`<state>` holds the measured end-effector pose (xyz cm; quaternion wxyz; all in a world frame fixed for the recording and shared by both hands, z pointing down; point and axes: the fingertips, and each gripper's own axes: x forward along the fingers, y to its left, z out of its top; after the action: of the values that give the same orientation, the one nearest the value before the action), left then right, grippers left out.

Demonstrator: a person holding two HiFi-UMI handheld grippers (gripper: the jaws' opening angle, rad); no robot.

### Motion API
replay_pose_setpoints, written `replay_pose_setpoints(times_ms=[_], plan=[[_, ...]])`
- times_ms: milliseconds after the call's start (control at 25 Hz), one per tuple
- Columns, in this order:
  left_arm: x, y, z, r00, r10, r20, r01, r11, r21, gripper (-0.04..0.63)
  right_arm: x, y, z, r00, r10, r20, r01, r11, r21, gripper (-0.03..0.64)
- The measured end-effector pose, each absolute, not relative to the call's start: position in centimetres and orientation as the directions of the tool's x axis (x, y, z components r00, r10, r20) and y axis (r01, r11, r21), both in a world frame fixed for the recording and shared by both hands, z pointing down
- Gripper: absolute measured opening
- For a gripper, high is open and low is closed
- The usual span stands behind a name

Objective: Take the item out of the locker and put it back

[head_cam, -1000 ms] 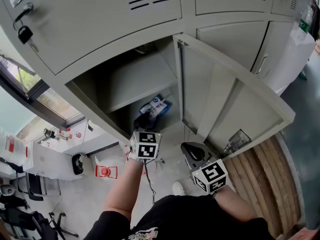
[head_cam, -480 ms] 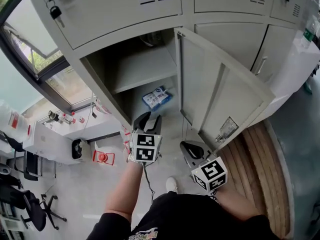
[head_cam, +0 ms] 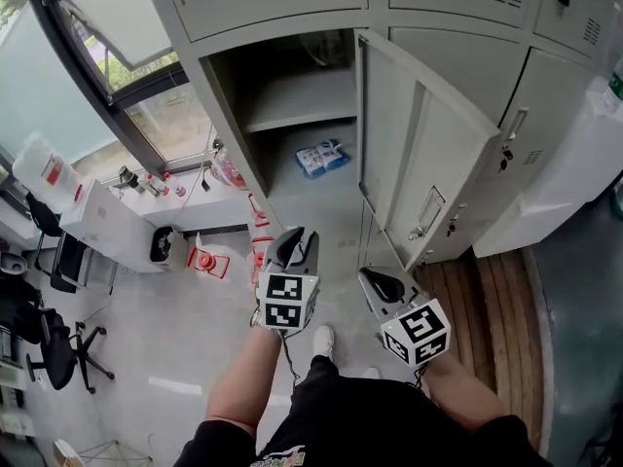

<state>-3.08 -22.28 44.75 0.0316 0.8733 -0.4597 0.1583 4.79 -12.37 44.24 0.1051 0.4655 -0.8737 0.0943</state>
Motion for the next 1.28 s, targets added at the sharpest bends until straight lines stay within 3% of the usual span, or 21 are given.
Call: replay_pose_setpoints(times_ms=[240, 680, 1280], plan=[[-4.3, -16.5, 45.8, 0.473, -0.823, 0.315, -0.861, -0.508, -0.035, 0.037, 5.2, -9.2, 45.0, -0.593, -0.759, 0.269, -0.8, 0.593, -0.093, 0.051], [-5.5, -10.3, 45.6, 0.495, -0.812, 0.309, -0.862, -0.505, 0.052, 0.023, 4.2, -7.5, 45.4, -0.617, -0.736, 0.278, -0.781, 0.616, -0.102, 0.051], [-10.3, -8.7, 45.4, 0.603, -0.751, 0.268, -0.795, -0.591, 0.132, 0.02, -0.9, -8.5, 45.6, -0.522, -0.808, 0.274, -0.852, 0.509, -0.122, 0.051]])
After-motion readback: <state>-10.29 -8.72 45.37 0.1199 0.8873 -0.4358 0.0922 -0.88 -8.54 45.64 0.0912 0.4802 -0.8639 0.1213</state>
